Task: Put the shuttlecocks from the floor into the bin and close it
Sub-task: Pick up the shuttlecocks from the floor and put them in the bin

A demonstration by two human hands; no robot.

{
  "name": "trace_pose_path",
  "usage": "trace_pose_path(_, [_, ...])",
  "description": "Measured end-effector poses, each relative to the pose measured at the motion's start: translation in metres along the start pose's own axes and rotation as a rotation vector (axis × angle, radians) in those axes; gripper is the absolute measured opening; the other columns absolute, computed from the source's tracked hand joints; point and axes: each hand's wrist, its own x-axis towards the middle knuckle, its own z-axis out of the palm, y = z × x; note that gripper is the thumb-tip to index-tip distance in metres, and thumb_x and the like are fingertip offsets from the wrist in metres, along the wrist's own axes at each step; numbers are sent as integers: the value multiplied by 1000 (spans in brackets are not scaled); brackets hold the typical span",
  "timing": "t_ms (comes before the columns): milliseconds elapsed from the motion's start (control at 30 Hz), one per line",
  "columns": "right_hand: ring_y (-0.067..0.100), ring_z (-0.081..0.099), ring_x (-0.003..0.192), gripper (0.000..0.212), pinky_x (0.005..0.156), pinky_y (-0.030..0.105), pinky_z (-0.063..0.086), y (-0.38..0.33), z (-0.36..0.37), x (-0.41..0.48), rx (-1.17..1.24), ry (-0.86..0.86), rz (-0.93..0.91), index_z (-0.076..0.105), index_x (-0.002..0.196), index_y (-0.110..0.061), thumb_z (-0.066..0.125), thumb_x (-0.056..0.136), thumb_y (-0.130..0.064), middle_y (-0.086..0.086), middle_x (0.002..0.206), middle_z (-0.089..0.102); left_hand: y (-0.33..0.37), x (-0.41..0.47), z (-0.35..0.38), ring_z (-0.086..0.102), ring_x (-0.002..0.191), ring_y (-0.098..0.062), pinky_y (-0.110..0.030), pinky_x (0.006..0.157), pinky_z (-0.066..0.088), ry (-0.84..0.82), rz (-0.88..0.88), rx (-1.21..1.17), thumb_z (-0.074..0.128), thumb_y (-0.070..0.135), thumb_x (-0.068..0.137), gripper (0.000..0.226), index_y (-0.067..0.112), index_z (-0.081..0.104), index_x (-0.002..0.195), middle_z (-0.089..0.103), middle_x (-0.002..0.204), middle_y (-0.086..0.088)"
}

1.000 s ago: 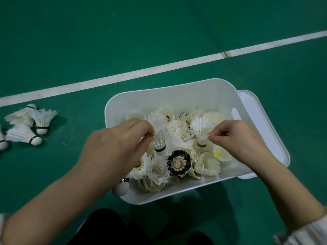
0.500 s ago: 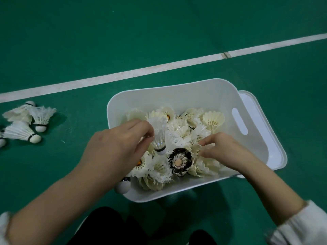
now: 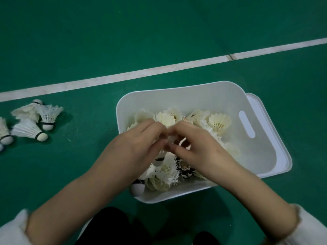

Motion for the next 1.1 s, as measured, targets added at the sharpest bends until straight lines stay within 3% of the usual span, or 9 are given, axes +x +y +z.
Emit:
trace_pose_path(100, [6,57,77,13,71,24,49,5,-15,2,4,193,99,57,77,-30,66,83,-22,-13,80,57,-2,-1,1,43,58,-4,-20,51,42,15,-53,25,41,42,89,28,24,52,107,52,102,11])
trace_pose_path(233, [14,57,77,9,66,25,43,27,-53,10,-71,392,298,56,79,-24,63,86,-22,-2,84,61,-9,-1,0,52,60,-11,-26,53,45,10,-98,15,33,44,92,35,18,56,91,52,89,10])
trace_pose_path(333, [18,57,82,7,69,26,38,47,-53,31,-210,297,387,62,91,-16,55,91,-19,3,92,62,-15,-3,-1,46,56,-8,-23,50,40,-26,-80,26,33,47,90,38,19,49,70,47,66,9])
trace_pose_path(500, [21,60,84,12,60,23,40,74,-17,56,-335,31,454,65,95,-13,53,90,-13,7,97,67,-18,-8,-5,42,59,-7,-19,54,36,-107,-57,-32,43,40,80,20,22,42,69,41,68,8])
trace_pose_path(633, [23,61,89,15,71,27,44,78,-16,60,-368,30,472,66,98,-12,54,90,-13,7,99,67,-23,-8,-9,38,62,-8,-21,55,34,-179,-66,-23,39,32,71,16,16,43,68,37,71,6])
trace_pose_path(800, [17,57,85,13,68,25,37,68,-22,53,-298,87,406,64,98,-15,57,89,-21,0,91,64,-24,-2,-10,39,71,-8,-19,65,33,-230,18,6,36,27,83,16,17,45,75,43,78,6])
trace_pose_path(933, [19,59,85,12,69,25,38,68,-14,49,-359,59,394,65,97,-15,56,90,-18,0,88,64,-24,0,-12,41,79,-7,-14,68,34,-153,16,20,35,35,89,23,19,51,83,47,85,10])
trace_pose_path(1033, [22,61,93,18,79,34,51,75,-1,49,-462,-2,423,66,102,-16,52,90,-15,4,103,68,-26,1,-17,48,77,-9,-19,73,31,-46,18,50,42,35,84,25,19,61,82,54,83,10])
trace_pose_path(1100, [20,60,95,22,83,33,50,72,-3,49,-457,3,445,63,110,-16,53,90,-17,4,112,65,-29,2,-21,49,78,-11,-24,76,29,9,22,114,47,35,82,24,21,65,80,57,82,9])
